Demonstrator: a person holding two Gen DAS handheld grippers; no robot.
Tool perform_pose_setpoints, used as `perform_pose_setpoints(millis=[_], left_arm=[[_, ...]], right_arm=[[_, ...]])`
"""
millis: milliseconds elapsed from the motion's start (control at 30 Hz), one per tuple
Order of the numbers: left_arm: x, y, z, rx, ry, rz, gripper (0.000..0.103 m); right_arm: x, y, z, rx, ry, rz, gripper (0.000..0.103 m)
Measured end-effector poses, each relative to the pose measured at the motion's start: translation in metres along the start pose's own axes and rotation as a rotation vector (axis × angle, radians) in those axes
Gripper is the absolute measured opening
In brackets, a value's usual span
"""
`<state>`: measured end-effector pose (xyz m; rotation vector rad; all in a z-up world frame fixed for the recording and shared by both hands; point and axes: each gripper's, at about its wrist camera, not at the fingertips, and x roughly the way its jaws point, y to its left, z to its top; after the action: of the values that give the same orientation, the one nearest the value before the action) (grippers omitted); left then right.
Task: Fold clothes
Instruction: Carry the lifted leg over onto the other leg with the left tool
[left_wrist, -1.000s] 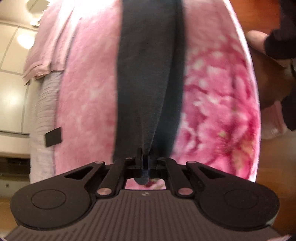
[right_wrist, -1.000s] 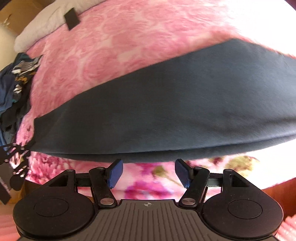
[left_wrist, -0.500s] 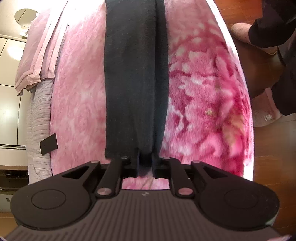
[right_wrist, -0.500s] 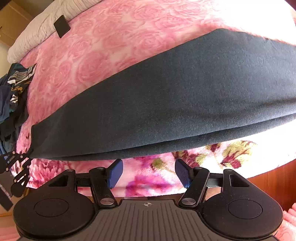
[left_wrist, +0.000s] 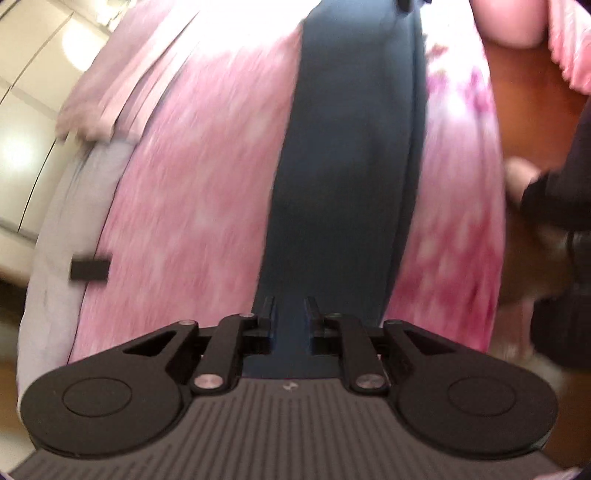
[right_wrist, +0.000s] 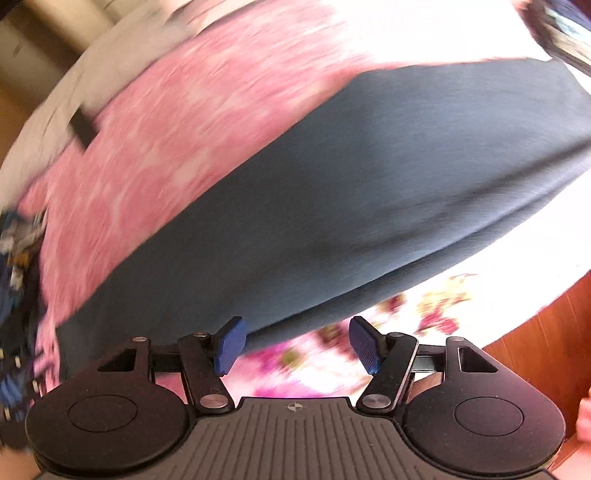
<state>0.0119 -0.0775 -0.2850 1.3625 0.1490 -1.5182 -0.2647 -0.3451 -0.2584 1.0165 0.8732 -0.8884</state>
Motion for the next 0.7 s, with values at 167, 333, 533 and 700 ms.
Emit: perform_pose_setpoints(millis=[167,333,533,700], left_arm=[[0.027,-0.032,0.061,0.076,-0.078,-0.058,0.016],[0.054,-0.057,0.101,0.121,-0.067,-0.083,0.017],[0.086,-0.087,0.149,0.175,-0.053,-0.113,0.017],[0.097,-0.096,0.163,0.217,-0.042,-0.121,0.020]], right_arm=[[-0.002,-0.073,0.021,0.205,-0.060,0.014,0.060],[0.007,-0.123,0.042,0.310,-0.065,0.072,0.042],[0.021,-0.161,0.056,0.402,-0.055,0.157,0.042],[0.036,-0.183,0.064,0.479,-0.047,0.214,0.042]])
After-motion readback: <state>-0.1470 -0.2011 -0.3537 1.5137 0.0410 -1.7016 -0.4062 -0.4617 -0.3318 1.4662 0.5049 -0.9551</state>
